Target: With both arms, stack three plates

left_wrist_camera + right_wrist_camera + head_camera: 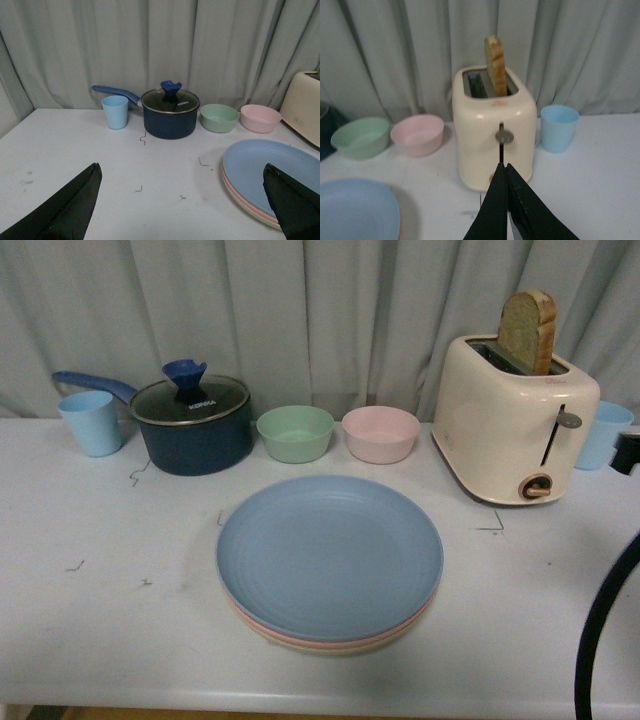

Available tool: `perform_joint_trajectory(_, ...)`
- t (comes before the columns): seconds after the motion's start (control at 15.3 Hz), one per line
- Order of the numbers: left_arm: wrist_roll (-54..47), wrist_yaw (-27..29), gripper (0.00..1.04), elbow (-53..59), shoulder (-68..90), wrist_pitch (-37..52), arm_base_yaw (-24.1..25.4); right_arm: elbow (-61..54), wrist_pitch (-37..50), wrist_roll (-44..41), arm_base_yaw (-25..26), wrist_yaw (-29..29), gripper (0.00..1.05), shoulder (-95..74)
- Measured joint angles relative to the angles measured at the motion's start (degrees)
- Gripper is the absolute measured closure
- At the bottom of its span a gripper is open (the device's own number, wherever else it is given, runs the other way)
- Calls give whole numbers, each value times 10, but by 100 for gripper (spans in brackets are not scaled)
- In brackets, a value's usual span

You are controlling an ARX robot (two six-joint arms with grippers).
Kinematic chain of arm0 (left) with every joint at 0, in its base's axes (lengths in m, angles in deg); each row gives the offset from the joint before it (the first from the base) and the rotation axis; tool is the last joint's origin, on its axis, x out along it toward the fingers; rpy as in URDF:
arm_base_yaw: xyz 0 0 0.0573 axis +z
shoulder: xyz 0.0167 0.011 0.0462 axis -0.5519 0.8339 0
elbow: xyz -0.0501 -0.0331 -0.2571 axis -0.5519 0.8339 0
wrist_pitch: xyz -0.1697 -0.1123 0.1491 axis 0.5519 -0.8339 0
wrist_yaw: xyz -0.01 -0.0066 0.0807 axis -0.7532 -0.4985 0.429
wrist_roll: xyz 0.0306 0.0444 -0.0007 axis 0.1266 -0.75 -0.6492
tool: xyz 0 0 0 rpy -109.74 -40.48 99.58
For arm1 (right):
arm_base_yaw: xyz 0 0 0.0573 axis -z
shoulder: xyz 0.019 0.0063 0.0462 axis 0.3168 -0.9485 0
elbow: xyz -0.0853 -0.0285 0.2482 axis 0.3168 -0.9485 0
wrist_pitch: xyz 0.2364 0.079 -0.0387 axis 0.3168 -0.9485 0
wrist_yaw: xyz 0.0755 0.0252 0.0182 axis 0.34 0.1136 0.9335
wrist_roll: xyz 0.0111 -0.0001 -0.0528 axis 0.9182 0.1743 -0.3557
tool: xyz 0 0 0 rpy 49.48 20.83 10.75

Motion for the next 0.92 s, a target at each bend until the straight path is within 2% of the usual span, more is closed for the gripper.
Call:
perform_joint_trajectory(0.13,0,0,7,0,0,0,0,-81,-14,-9,12,22,103,52)
perform_joint_trajectory(0.2,0,0,7,0,0,0,0,-120,-8,-11,30,30,103,130)
perform_joint_trajectory(0.26,0,0,7,0,0,0,0,-177,-66,-11,42,49,103,233)
perform_joint_trajectory(0.33,0,0,7,0,0,0,0,-193,-183,-11,89,84,103,386)
perform_joint_trajectory(0.39,0,0,7,0,0,0,0,-216,-238,-11,88,89,103,448)
perform_joint_trajectory(0.59,0,0,7,0,0,0,0,-230,-313,-11,88,89,103,549)
perform_joint_trajectory(0.92,0,0,7,0,0,0,0,-237,-357,-11,88,89,103,594)
